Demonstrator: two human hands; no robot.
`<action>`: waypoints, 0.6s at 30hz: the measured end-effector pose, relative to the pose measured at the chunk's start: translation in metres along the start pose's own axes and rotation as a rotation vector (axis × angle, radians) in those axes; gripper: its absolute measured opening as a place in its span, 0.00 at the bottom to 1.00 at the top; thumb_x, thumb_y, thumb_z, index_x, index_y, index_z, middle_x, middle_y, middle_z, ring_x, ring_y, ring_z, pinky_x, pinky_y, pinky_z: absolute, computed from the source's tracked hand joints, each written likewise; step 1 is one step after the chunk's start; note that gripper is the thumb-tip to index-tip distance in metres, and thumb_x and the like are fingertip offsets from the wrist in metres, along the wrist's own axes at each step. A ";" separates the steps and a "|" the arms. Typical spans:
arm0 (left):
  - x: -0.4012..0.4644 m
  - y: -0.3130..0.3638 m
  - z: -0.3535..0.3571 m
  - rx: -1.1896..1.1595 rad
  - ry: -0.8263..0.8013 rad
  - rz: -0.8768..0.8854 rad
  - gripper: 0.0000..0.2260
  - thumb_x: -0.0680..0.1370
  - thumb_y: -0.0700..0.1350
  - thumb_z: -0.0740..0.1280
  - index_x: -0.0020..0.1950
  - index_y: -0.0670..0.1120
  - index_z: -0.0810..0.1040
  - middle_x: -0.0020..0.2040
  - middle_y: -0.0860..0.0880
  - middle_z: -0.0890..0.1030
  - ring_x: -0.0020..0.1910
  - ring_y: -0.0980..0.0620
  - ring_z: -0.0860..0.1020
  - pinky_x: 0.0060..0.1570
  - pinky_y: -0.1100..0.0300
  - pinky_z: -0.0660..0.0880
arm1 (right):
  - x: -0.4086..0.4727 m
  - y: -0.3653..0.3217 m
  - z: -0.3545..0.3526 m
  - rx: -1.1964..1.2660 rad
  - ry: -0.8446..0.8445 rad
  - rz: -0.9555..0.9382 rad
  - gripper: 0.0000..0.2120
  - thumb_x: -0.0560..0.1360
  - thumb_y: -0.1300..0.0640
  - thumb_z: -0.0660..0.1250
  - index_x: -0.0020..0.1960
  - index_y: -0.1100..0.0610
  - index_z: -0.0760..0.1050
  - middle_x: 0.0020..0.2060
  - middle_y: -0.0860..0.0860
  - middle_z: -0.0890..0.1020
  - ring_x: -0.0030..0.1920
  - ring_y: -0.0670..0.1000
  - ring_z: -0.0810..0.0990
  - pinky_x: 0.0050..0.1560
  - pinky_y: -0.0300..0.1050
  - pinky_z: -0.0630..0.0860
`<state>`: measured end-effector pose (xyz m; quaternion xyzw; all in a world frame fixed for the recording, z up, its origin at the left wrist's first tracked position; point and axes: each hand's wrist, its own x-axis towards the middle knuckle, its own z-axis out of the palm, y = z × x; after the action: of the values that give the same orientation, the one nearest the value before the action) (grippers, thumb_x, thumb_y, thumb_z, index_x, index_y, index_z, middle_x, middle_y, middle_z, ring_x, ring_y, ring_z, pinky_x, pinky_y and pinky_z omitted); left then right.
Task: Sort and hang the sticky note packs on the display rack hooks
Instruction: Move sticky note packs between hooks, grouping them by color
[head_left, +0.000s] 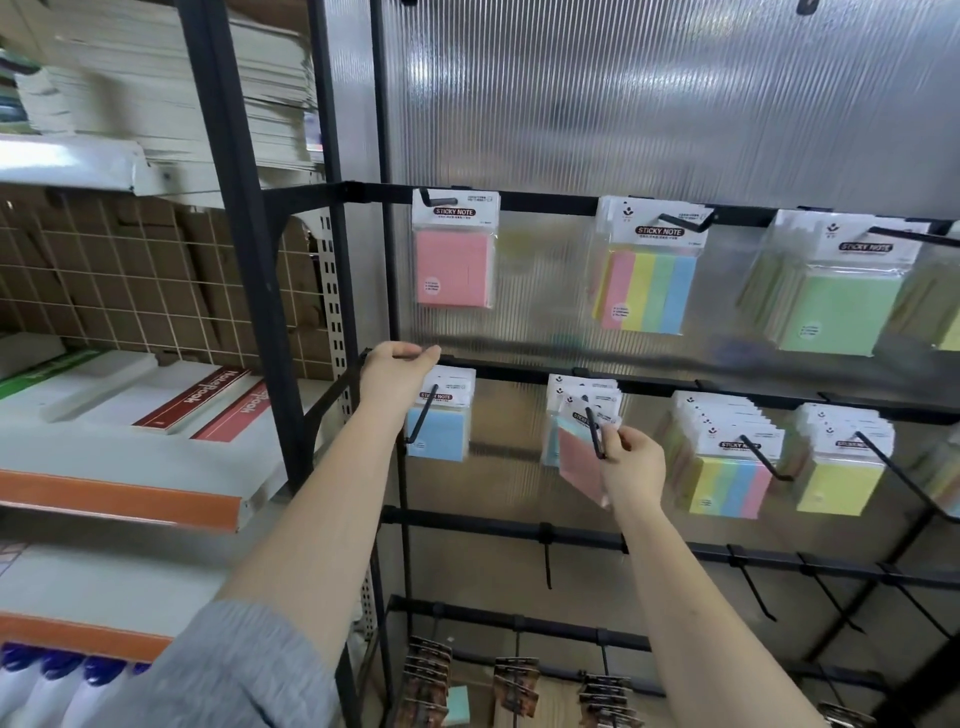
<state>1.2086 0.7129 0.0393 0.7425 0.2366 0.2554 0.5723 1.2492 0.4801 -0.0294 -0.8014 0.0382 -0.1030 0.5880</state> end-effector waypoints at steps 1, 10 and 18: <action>-0.002 -0.002 0.000 0.012 -0.002 0.002 0.14 0.75 0.51 0.69 0.58 0.47 0.75 0.54 0.48 0.79 0.46 0.55 0.77 0.36 0.64 0.68 | -0.003 -0.001 -0.002 0.004 0.009 0.006 0.15 0.80 0.55 0.60 0.35 0.57 0.72 0.28 0.49 0.72 0.31 0.49 0.69 0.30 0.40 0.62; -0.017 -0.019 0.001 0.054 -0.001 -0.031 0.16 0.79 0.51 0.63 0.65 0.46 0.72 0.55 0.46 0.79 0.38 0.59 0.75 0.31 0.64 0.68 | -0.030 -0.015 -0.020 0.007 0.015 -0.058 0.17 0.80 0.58 0.57 0.32 0.57 0.64 0.27 0.49 0.67 0.29 0.48 0.63 0.31 0.42 0.58; -0.016 -0.030 -0.001 0.039 0.051 -0.116 0.14 0.81 0.50 0.59 0.59 0.42 0.76 0.49 0.44 0.80 0.39 0.55 0.76 0.32 0.64 0.70 | -0.030 -0.032 -0.044 -0.251 -0.079 -0.111 0.19 0.78 0.59 0.57 0.30 0.56 0.58 0.25 0.50 0.61 0.27 0.50 0.58 0.30 0.44 0.52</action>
<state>1.1940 0.7101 0.0084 0.7318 0.2984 0.2359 0.5655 1.2088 0.4540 0.0101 -0.8728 -0.0166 -0.0982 0.4778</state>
